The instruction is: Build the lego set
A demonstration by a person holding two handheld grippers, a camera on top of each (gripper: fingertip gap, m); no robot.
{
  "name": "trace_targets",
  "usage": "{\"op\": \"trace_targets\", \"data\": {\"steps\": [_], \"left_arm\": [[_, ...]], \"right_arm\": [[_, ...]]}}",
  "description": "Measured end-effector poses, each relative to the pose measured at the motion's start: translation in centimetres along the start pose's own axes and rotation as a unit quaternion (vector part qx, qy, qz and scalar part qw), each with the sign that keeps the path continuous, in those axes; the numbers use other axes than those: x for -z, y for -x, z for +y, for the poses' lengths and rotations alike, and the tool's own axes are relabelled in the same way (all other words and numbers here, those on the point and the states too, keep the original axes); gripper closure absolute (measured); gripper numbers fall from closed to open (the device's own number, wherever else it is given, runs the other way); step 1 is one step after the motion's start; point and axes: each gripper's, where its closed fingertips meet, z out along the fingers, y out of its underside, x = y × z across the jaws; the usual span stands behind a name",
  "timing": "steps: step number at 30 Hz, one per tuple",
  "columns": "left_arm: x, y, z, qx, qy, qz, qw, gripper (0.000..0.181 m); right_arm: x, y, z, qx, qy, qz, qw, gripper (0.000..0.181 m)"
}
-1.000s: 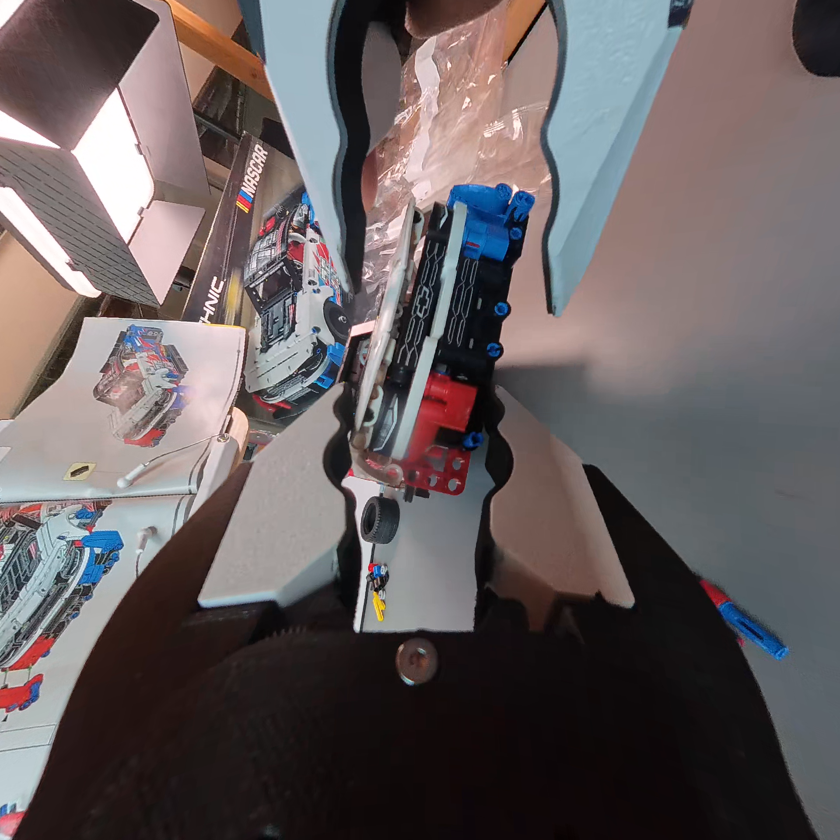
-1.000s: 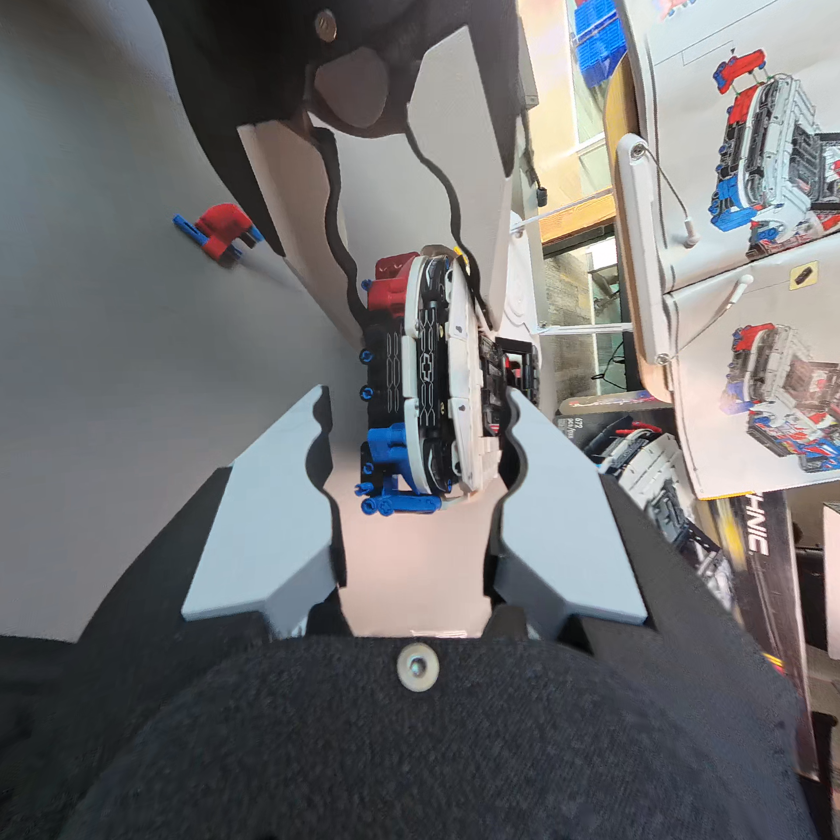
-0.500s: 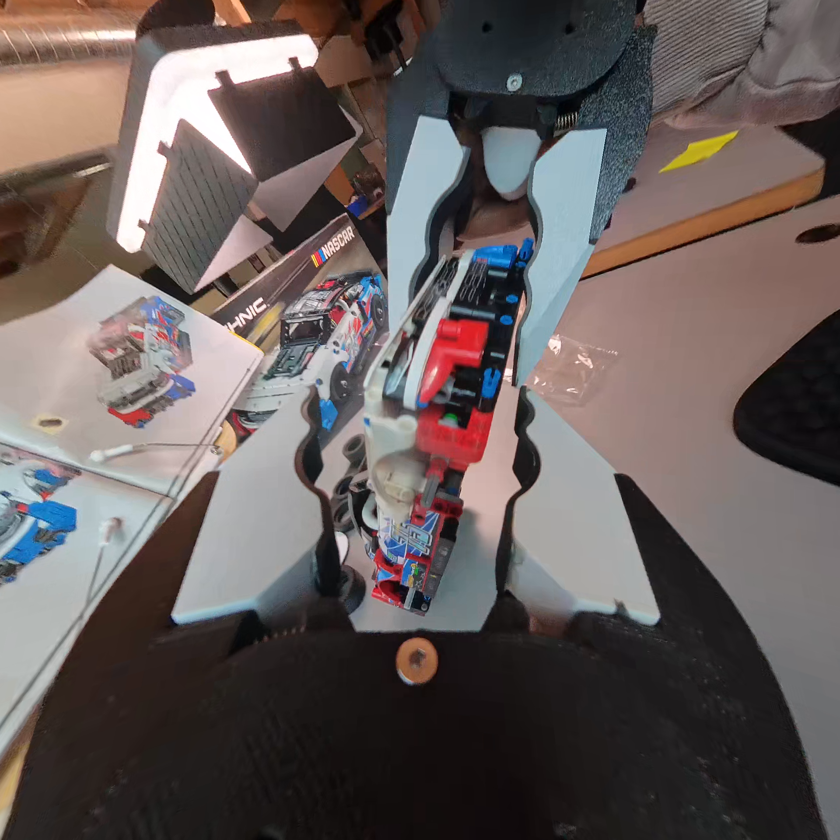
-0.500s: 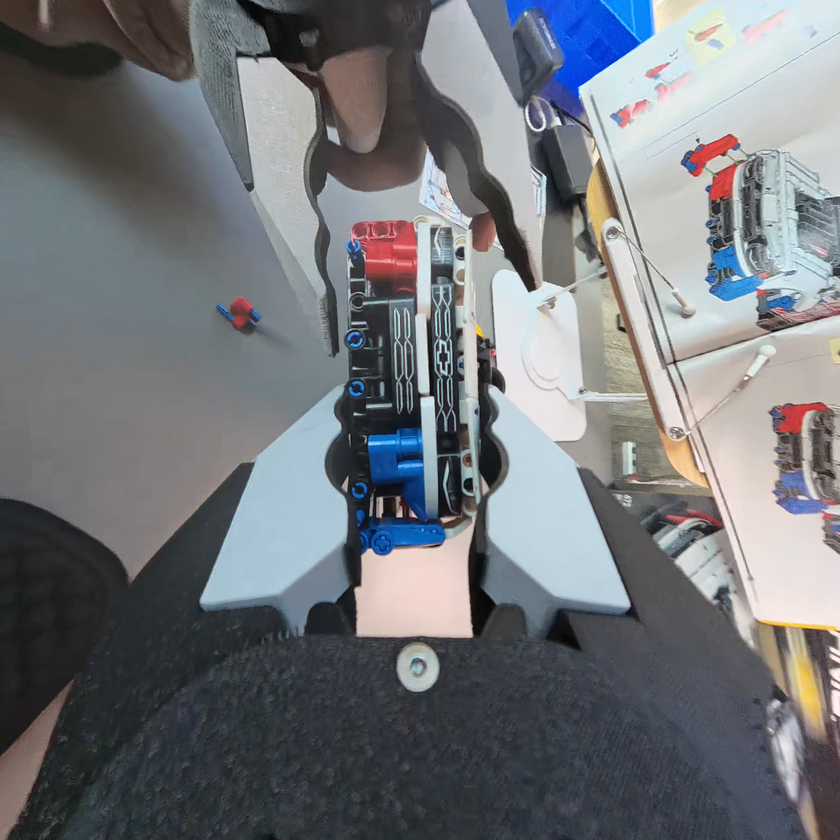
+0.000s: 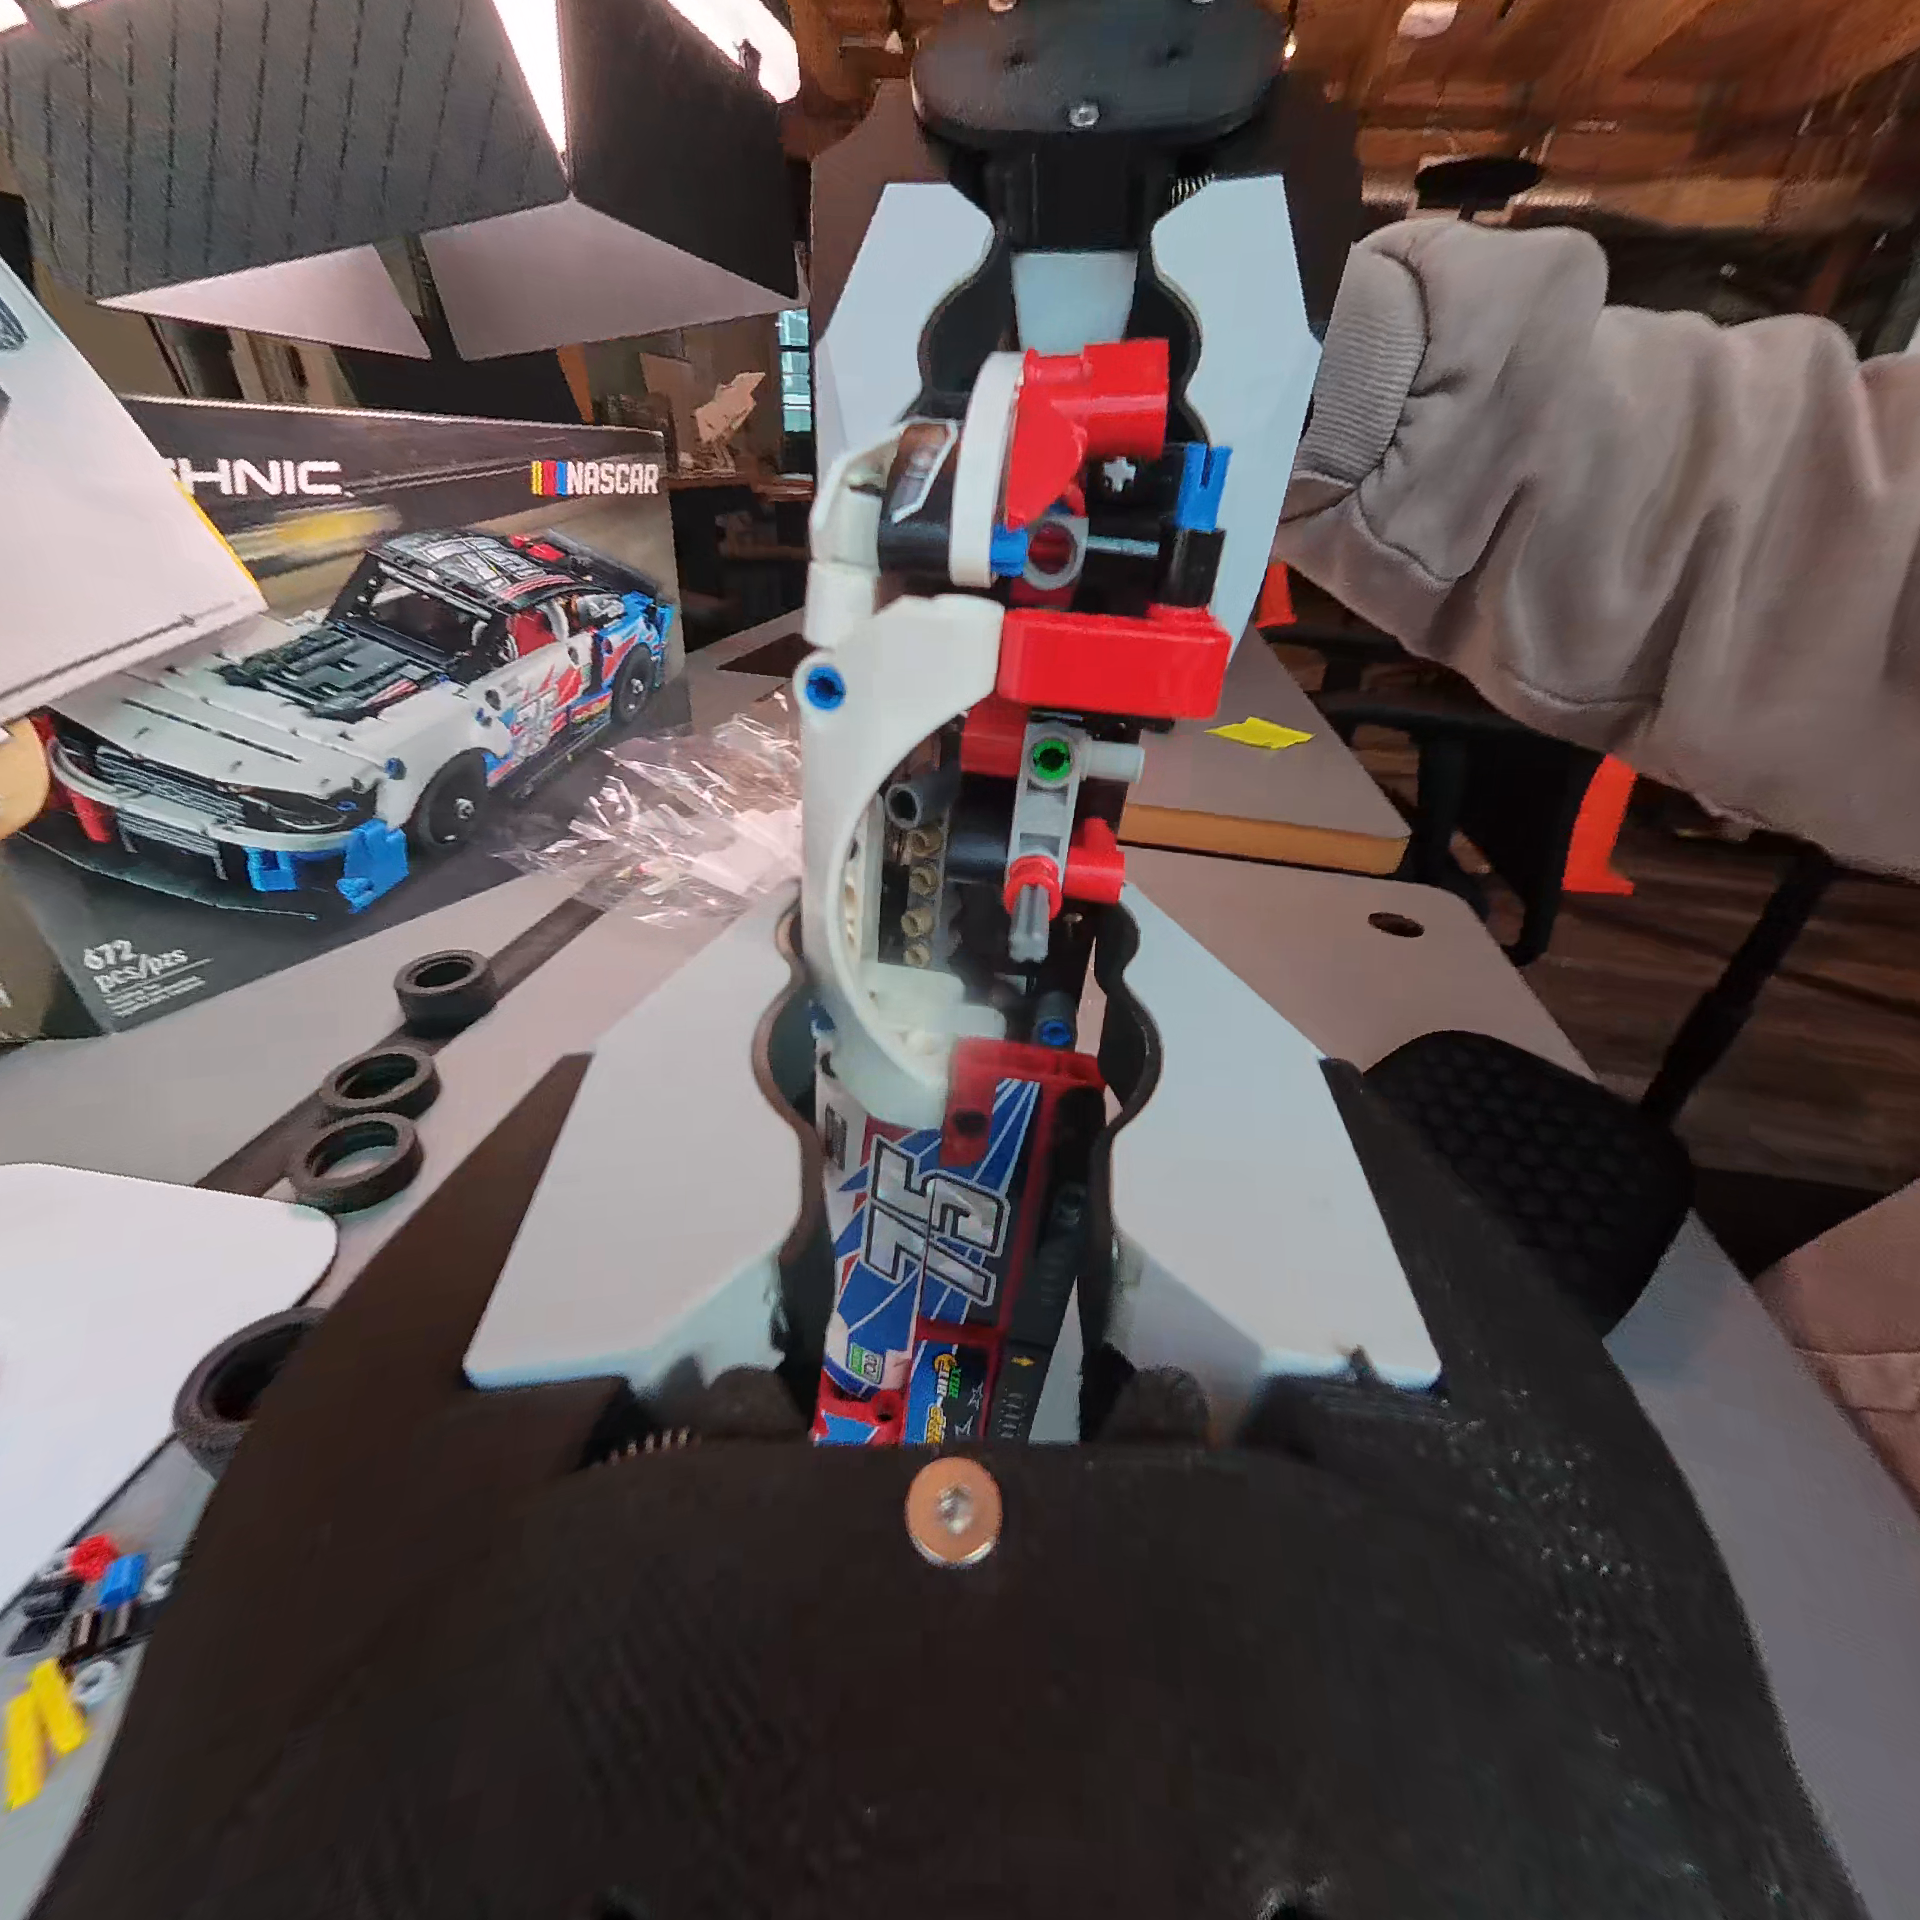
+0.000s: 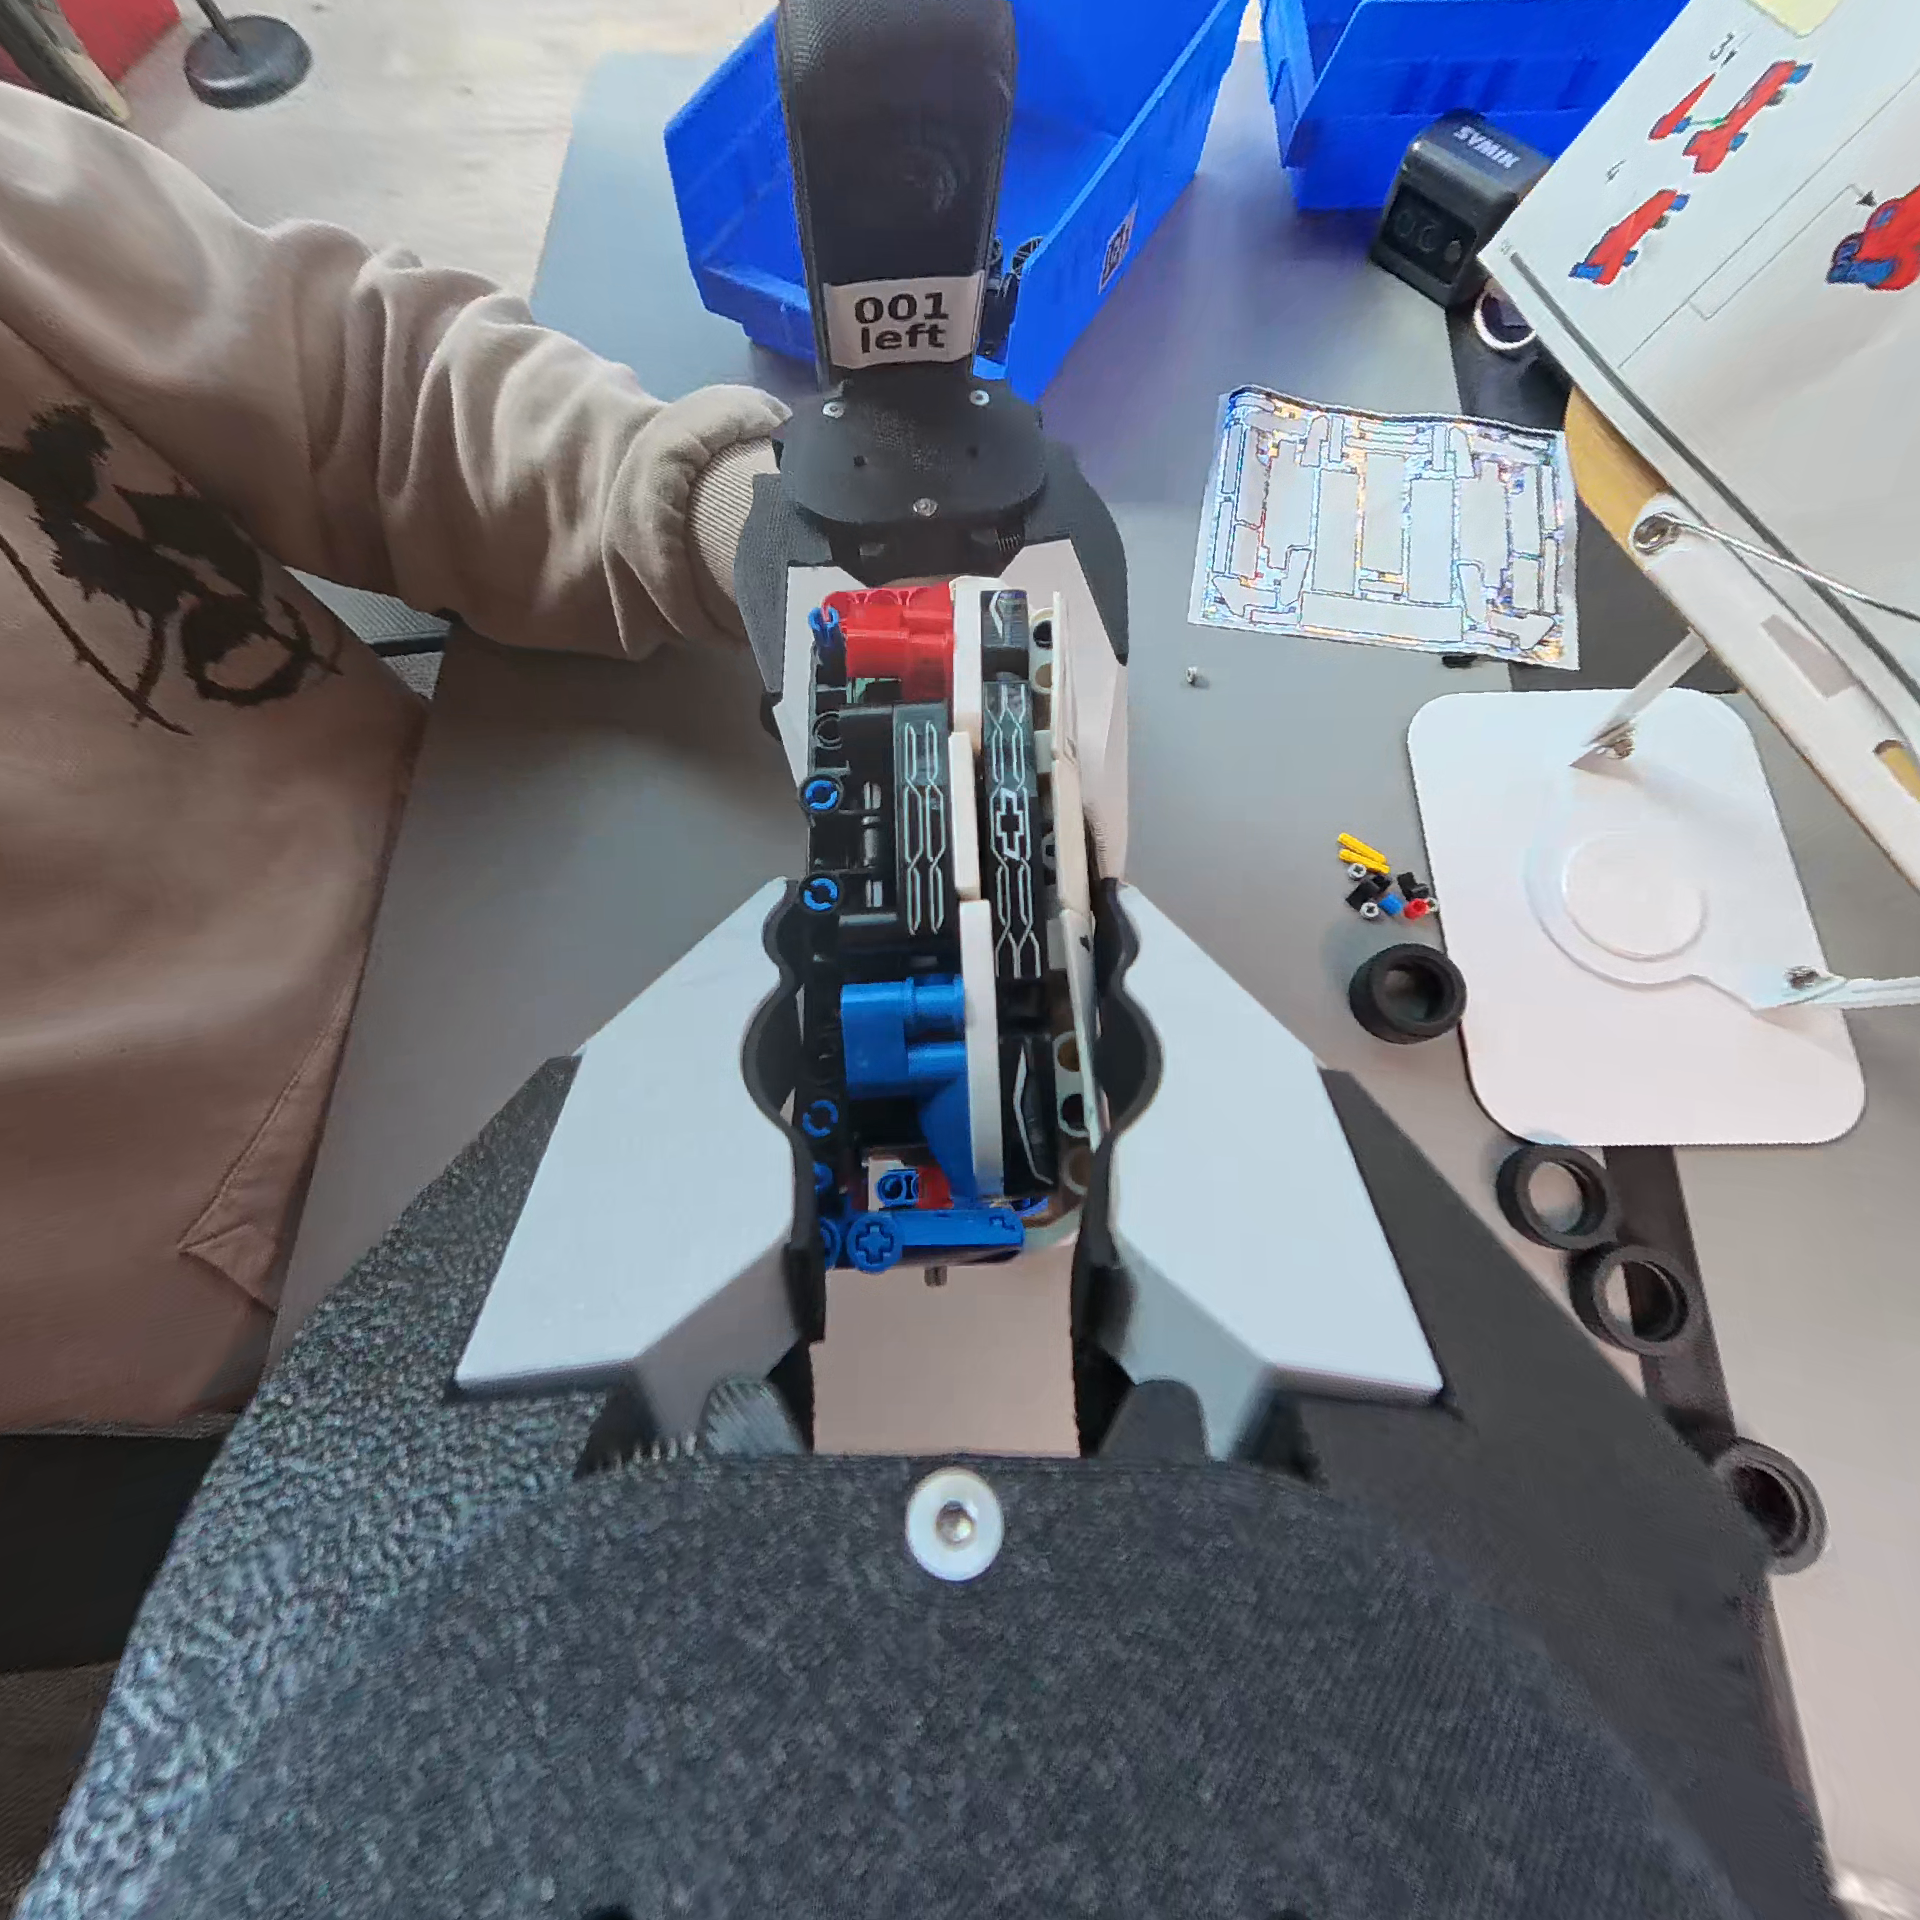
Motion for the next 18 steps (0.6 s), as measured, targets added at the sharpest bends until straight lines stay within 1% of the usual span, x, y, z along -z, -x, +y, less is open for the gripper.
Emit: {"op": "trace_targets", "data": {"steps": [3,7,9,10,12,13,16,17,18], "left_arm": [[0.3,0.1,-0.1,0.009,-0.013,0.000,1.000,0.130],[0.1,0.7,-0.2,0.022,-0.013,0.000,1.000,0.130],[0.2,1.1,-0.2,0.025,-0.015,-0.003,1.000,0.130],[0.2,1.2,-0.2,0.030,-0.015,-0.002,0.999,0.130],[0.3,1.1,-0.1,0.029,-0.012,0.003,0.999,0.130],[0.2,0.9,-0.1,0.026,-0.009,0.004,1.000,0.130],[0.1,0.7,-0.1,0.023,-0.005,0.010,1.000,0.130],[0.2,0.6,-0.1,0.021,-0.007,0.016,1.000,0.130],[0.2,0.4,-0.1,0.018,-0.010,0.024,1.000,0.130]], "right_arm": [[-0.1,-0.2,-0.2,0.006,-0.002,0.003,1.000,0.128],[0.0,-1.1,-0.2,0.008,0.002,0.018,1.000,0.128],[0.3,-1.9,-0.5,0.036,0.003,0.057,0.998,0.130],[0.6,-2.1,-0.8,0.059,0.002,0.084,0.995,0.128],[1.5,-2.0,-1.8,0.121,-0.010,0.141,0.982,0.124],[2.0,-1.8,-2.1,0.162,-0.005,0.176,0.971,0.121],[2.1,-1.1,-1.8,0.273,0.050,0.252,0.927,0.124],[1.9,-1.1,-1.2,0.282,0.075,0.258,0.921,0.119],[1.6,-1.0,-0.8,0.272,0.088,0.257,0.923,0.111]]}}
